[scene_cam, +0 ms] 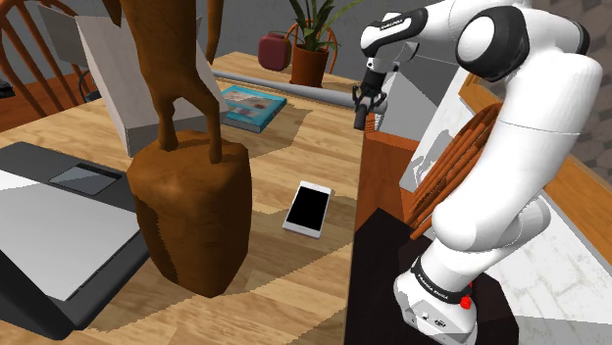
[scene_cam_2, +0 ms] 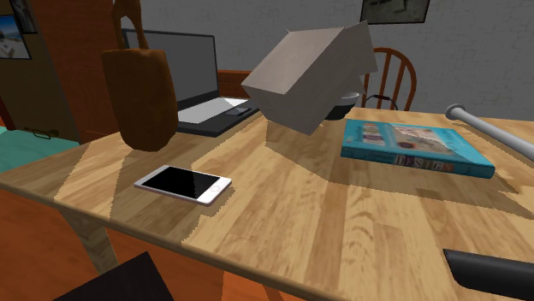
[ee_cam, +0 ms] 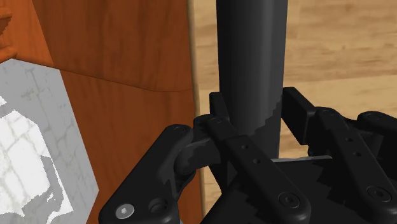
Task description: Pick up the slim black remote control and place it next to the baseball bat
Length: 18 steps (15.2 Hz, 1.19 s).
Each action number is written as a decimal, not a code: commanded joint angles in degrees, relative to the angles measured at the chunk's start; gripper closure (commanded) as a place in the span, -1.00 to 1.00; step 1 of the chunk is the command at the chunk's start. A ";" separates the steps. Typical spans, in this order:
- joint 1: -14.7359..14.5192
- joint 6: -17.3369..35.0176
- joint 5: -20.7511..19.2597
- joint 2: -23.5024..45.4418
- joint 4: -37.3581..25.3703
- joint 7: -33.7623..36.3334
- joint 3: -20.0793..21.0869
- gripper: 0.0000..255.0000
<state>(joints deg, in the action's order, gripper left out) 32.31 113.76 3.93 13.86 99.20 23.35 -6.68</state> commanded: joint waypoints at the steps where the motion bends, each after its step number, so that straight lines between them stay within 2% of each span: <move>1: 0.04 1.46 0.09 0.34 1.09 -0.15 0.00 1.00; 9: 0.08 7.28 0.55 2.47 4.81 -0.60 0.14 1.00; 17: 0.08 7.28 0.55 2.47 4.81 -0.60 0.13 1.00; 18: 0.08 7.27 0.55 2.48 4.79 -0.60 0.13 -1.00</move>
<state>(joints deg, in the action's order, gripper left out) 32.40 121.04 4.48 16.33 103.98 22.75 -6.55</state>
